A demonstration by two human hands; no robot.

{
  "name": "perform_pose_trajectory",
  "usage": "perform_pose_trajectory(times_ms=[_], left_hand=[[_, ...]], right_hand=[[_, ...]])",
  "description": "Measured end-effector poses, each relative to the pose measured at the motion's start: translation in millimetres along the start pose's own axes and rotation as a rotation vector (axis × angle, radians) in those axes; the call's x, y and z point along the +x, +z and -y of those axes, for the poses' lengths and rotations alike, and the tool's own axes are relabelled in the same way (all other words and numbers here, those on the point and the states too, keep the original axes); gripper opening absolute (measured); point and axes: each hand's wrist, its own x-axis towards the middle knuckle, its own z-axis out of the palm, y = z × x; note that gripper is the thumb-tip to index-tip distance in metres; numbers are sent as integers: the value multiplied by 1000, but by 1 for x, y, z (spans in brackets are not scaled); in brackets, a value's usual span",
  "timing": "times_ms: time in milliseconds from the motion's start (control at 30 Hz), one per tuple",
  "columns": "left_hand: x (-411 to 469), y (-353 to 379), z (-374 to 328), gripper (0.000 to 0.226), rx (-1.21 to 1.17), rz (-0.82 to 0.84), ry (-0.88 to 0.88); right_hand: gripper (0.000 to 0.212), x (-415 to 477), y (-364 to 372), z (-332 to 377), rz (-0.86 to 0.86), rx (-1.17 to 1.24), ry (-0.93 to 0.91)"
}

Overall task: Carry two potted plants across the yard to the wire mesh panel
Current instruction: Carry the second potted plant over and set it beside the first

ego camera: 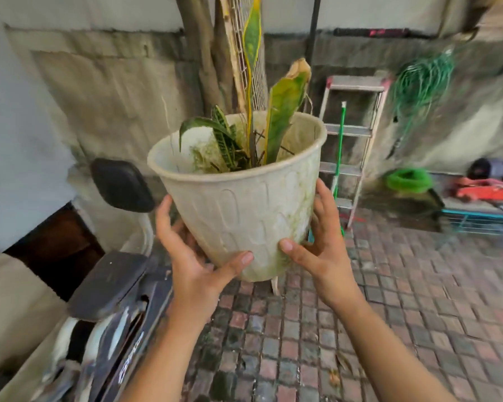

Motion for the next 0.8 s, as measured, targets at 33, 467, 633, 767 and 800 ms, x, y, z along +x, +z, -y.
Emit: perform_pose_trajectory(times_ms=[33,467,633,767,800], left_hand=[[10,8,13,125,-19,27,0],[160,168,162,120,-274,398,-114],[187,250,200,113,-303,409,-142],[212,318,220,107,-313,360,-168],[219,333,225,105,-321,335,-180]], right_hand=[[96,7,-7,-7,-31,-22,3],[98,114,-141,-91,-401,-143,1],[99,150,-221,-124,-446,-129,-9],[101,193,-285,-143,-429,-116,10],[101,205,-299,-147,-423,-110,17]])
